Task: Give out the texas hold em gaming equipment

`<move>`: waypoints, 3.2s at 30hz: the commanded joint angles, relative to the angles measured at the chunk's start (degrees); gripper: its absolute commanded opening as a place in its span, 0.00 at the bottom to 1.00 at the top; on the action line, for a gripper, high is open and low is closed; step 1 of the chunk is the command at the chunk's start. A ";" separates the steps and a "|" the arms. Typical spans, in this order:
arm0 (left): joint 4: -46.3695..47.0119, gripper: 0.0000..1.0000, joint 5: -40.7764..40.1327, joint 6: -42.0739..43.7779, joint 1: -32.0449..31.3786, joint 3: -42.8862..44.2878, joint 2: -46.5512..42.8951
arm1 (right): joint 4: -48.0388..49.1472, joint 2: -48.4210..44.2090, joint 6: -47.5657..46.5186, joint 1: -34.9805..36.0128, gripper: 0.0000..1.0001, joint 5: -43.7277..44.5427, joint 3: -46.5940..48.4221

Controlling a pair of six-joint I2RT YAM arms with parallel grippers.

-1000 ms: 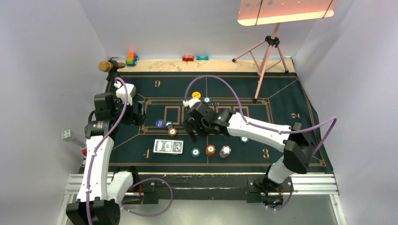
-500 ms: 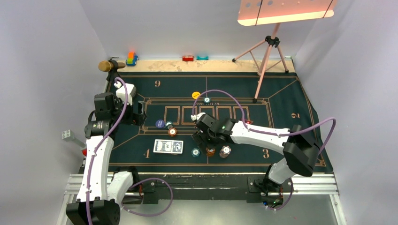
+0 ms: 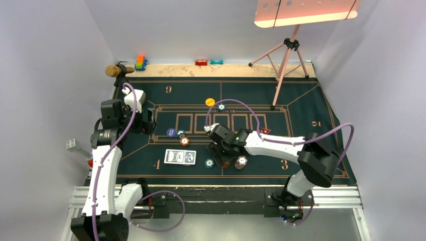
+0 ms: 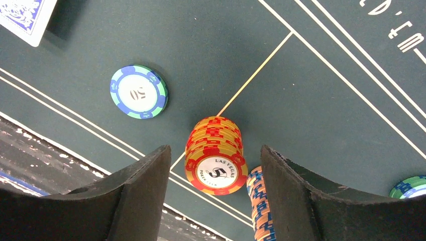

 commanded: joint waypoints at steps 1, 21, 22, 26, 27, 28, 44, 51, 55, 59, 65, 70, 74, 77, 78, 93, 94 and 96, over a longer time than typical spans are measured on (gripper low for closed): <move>0.76 1.00 0.44 0.65 0.48 0.43 -0.52 | 1.57 0.63 0.48 0.30 0.67 -0.32 -0.45; 0.76 1.00 0.64 0.63 0.53 0.48 -0.38 | -2.53 -2.30 0.05 0.26 0.53 -0.04 3.48; 0.82 1.00 0.75 0.64 0.50 0.54 -0.39 | -2.92 -2.63 -0.04 0.26 0.52 -0.08 3.85; 0.75 1.00 0.76 0.64 0.60 0.55 -0.51 | -4.24 -3.24 -0.23 0.26 0.51 0.06 5.33; 0.81 1.00 0.78 0.64 0.46 0.54 -0.53 | -4.34 -3.45 -0.22 0.26 0.49 -0.17 5.54; 0.82 1.00 0.72 0.64 0.60 0.55 -0.55 | -4.36 -3.65 -0.30 0.21 0.49 -0.44 5.59; 0.75 1.00 0.58 0.82 0.60 0.44 -0.67 | -3.30 0.96 -1.10 0.24 0.77 -1.83 2.75; 0.80 1.00 0.62 0.76 0.54 0.32 -0.64 | -1.77 1.99 -0.80 0.22 0.65 -2.22 1.23; 0.75 1.00 0.55 0.83 0.47 0.33 -0.80 | -1.22 1.82 -0.80 0.22 0.62 -2.31 0.95; 0.86 1.00 0.54 0.83 0.54 0.30 -0.75 | -0.97 1.53 -0.75 0.20 0.56 -2.25 0.94; 0.84 1.00 0.58 0.82 0.50 0.31 -0.75 | -1.18 1.14 -0.56 0.24 0.43 -1.78 1.11; 0.84 1.00 0.67 0.82 0.55 0.23 -0.94 | -1.98 0.46 -0.49 0.17 0.23 -1.08 1.52; 0.83 1.00 0.79 0.83 0.47 0.22 -0.83 | -3.86 -0.92 -0.61 0.17 0.16 0.02 3.38; 0.83 1.00 0.87 0.85 0.58 0.27 -0.82 | -5.68 -2.08 -1.12 0.13 0.13 0.95 5.47; 0.88 1.00 0.85 0.82 0.50 0.22 -0.81 | -6.27 -2.32 -1.27 0.09 0.13 1.13 6.30; 0.83 1.00 1.13 0.91 0.53 0.13 -0.93 | -3.29 5.04 -3.16 -22.17 0.04 5.89 21.63; 0.83 1.00 1.18 0.95 0.61 0.13 -0.88 | -2.78 6.78 -2.94 -23.73 0.04 5.95 23.33; 0.84 1.00 1.10 0.93 0.56 0.13 -0.75 | -2.36 10.86 -2.57 -26.32 0.04 7.00 26.97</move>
